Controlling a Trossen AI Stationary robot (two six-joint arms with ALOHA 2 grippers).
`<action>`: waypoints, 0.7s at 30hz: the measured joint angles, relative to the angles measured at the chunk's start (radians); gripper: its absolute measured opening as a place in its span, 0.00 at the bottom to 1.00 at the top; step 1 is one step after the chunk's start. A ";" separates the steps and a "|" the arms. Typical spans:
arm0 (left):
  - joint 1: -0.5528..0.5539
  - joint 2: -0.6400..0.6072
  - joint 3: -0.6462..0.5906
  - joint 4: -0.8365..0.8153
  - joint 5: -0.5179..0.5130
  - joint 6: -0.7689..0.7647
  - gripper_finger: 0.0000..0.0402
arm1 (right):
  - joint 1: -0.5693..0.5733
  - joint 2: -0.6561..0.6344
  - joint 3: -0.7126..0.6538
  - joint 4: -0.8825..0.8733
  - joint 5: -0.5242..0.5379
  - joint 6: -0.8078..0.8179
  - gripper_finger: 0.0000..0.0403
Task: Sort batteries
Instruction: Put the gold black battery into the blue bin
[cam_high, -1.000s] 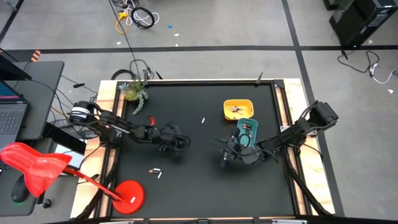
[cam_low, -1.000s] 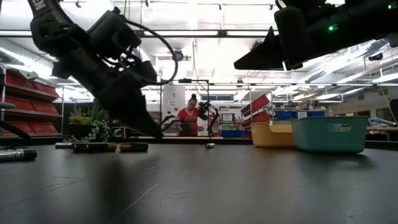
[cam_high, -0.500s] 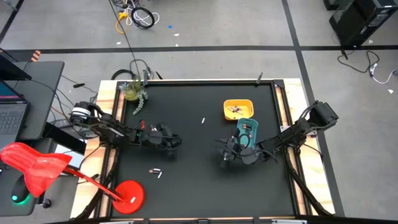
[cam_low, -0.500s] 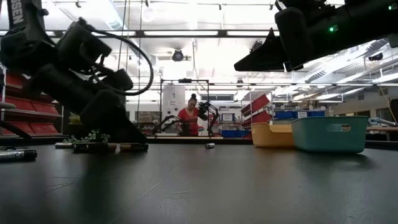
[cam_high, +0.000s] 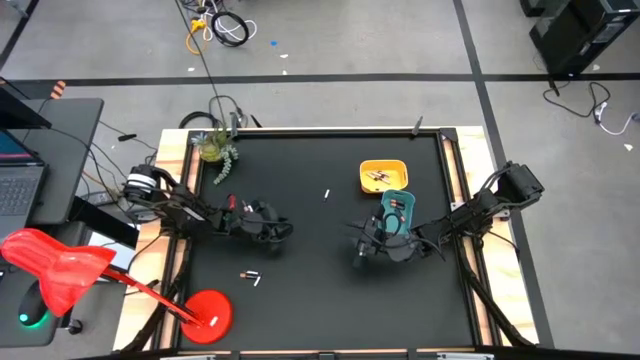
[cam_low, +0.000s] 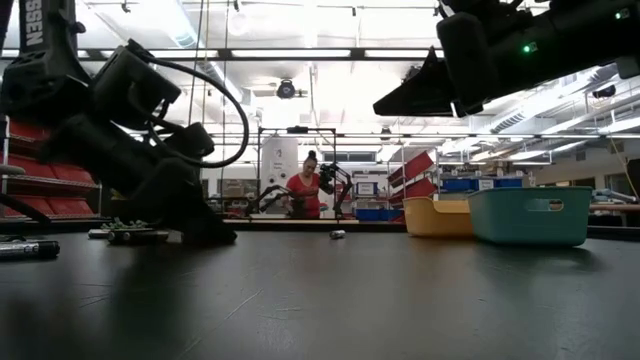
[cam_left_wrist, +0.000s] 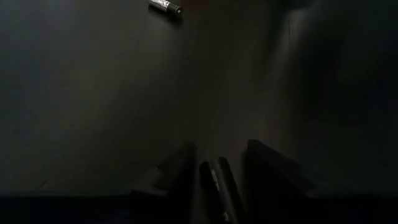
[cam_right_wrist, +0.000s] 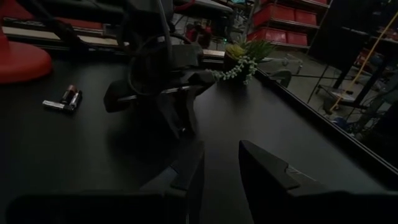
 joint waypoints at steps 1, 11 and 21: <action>0.000 0.003 0.001 0.001 0.000 -0.003 0.36 | 0.000 0.000 0.000 -0.001 -0.001 0.000 0.27; 0.001 0.008 0.001 -0.002 0.006 -0.005 0.12 | 0.000 0.000 0.000 -0.005 -0.001 -0.002 0.27; 0.000 0.018 -0.005 0.185 0.104 -0.003 0.12 | 0.000 0.007 0.000 -0.004 -0.013 0.010 0.27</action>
